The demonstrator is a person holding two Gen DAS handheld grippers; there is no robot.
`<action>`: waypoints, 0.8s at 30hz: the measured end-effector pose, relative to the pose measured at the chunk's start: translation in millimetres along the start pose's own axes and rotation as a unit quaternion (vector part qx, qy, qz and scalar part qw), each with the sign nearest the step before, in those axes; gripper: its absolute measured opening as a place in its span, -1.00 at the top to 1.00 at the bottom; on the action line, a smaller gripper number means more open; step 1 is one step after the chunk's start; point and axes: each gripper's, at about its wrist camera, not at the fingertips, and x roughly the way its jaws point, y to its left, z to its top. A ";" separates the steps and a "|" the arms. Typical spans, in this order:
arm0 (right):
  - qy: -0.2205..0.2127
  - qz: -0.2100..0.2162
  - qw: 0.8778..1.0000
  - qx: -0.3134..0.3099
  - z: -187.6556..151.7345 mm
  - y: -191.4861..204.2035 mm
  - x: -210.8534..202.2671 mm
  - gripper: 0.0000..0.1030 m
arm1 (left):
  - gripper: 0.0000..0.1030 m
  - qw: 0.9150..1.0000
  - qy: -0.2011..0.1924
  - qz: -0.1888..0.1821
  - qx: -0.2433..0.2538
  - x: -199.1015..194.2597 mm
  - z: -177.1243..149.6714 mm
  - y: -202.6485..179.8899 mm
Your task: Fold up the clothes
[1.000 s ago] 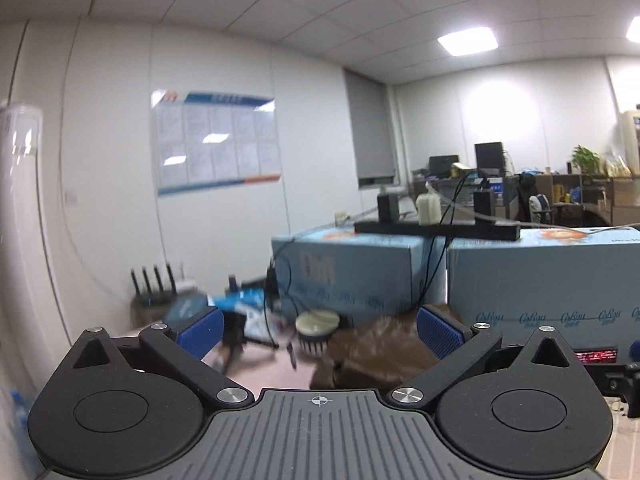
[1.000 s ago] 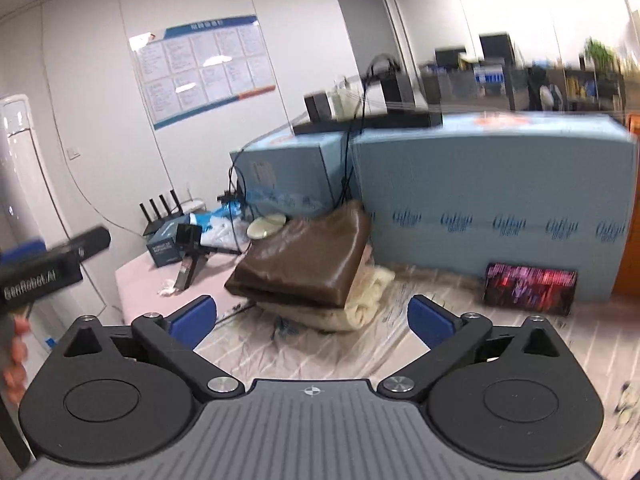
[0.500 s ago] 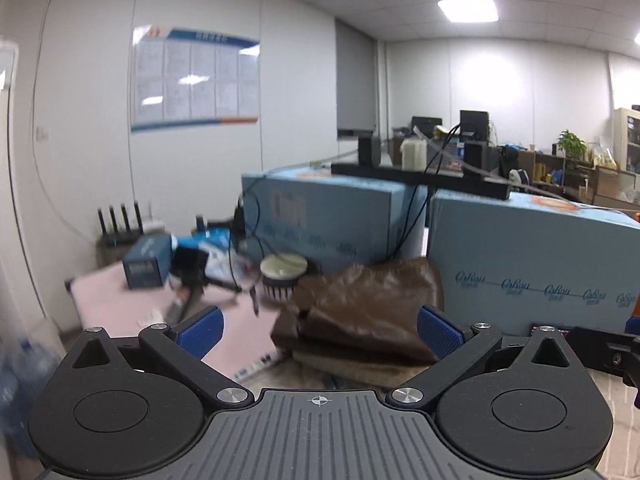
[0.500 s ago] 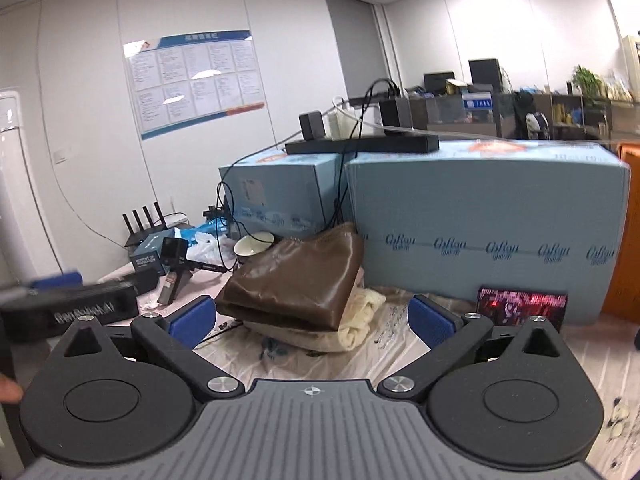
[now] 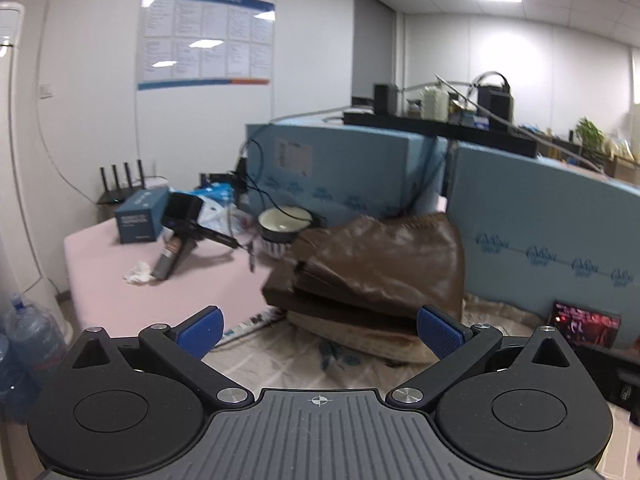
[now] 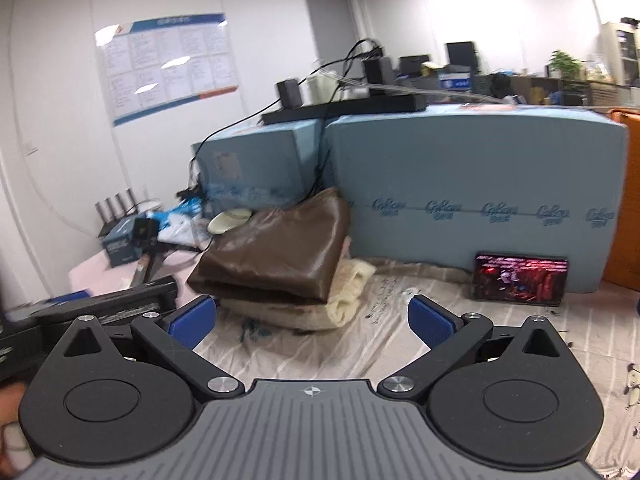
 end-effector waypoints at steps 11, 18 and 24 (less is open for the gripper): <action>0.018 -0.019 1.000 0.008 -0.9 -16.1 24.5 -1.00 | -1.00 1.000 0.019 0.011 -0.008 30.7 1.3 -6.0; 0.034 -0.022 0.999 0.008 -6.8 -22.1 25.5 -1.00 | -1.00 1.000 0.029 0.000 0.001 42.7 -1.0 -21.7; 0.029 -0.034 0.999 0.014 -9.4 -27.5 22.1 -1.00 | -1.00 1.000 0.026 -0.003 0.014 43.8 -2.2 -31.7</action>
